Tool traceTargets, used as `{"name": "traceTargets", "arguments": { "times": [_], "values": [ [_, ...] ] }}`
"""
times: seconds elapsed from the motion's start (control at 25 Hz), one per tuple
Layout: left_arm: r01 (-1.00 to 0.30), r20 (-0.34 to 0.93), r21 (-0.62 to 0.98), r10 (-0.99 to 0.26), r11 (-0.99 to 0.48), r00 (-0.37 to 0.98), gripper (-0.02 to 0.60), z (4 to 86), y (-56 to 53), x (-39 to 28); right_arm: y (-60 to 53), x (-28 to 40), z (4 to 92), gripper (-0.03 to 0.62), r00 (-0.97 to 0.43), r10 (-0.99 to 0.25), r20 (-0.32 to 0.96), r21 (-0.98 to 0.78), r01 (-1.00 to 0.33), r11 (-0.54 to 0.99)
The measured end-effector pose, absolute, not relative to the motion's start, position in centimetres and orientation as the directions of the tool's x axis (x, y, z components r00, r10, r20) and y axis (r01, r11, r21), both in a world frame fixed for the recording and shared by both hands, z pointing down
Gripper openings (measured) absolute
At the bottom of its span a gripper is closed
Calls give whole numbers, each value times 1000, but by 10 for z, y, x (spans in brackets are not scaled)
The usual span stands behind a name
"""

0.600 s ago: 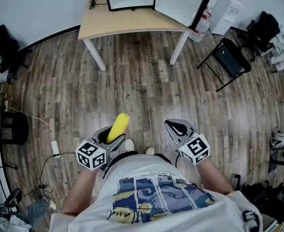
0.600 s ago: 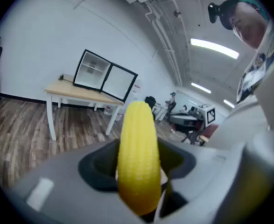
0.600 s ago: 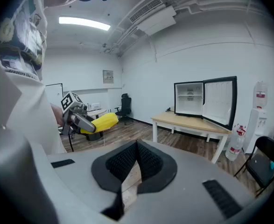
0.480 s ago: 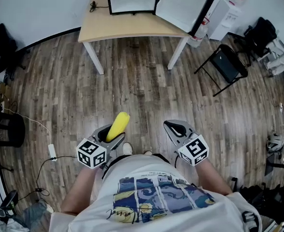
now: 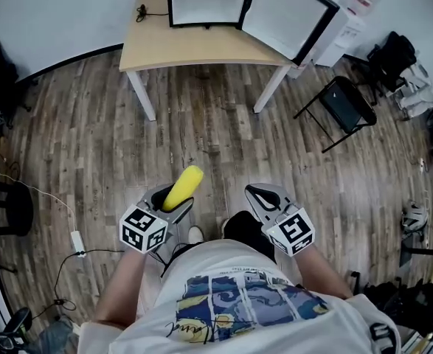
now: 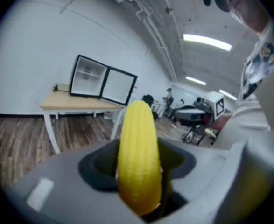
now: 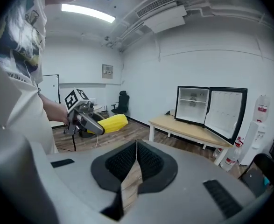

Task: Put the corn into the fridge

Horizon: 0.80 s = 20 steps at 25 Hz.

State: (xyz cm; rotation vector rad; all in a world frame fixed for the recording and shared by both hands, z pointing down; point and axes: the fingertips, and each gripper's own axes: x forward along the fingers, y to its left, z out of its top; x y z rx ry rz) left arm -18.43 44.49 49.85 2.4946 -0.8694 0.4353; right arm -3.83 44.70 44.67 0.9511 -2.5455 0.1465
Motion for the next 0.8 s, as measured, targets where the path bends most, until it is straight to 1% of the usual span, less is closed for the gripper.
{"name": "traceTargets", "arguments": {
  "times": [0.12, 0.2, 0.24, 0.36, 0.44, 0.52, 0.68, 0.8],
  "values": [
    [-658, 439, 321, -508, -681, 741, 247, 499, 416, -186, 425, -39, 448, 15, -684, -594, 423, 46, -639, 768],
    [-666, 447, 322, -512, -673, 733, 247, 499, 392, -179, 401, -31, 450, 59, -690, -591, 419, 32, -639, 769],
    [-670, 451, 323, -513, -669, 730, 247, 499, 379, -174, 388, -25, 452, 64, -695, -588, 415, 23, -638, 770],
    [-684, 459, 322, -524, -654, 717, 247, 497, 333, -156, 340, -8, 457, 61, -715, -573, 400, 4, -624, 781],
    [-699, 462, 317, -539, -641, 704, 247, 493, 297, -143, 301, 5, 458, 33, -726, -565, 392, 3, -613, 790],
    [-716, 462, 315, -559, -623, 689, 247, 487, 261, -131, 264, 21, 455, 21, -737, -557, 383, -4, -604, 797],
    [-740, 457, 299, -590, -603, 666, 247, 470, 192, -105, 196, 53, 441, 15, -768, -534, 353, 4, -569, 822],
    [-749, 449, 300, -605, -590, 657, 247, 458, 140, -87, 150, 75, 441, 15, -781, -510, 359, 18, -541, 841]
  ]
}}
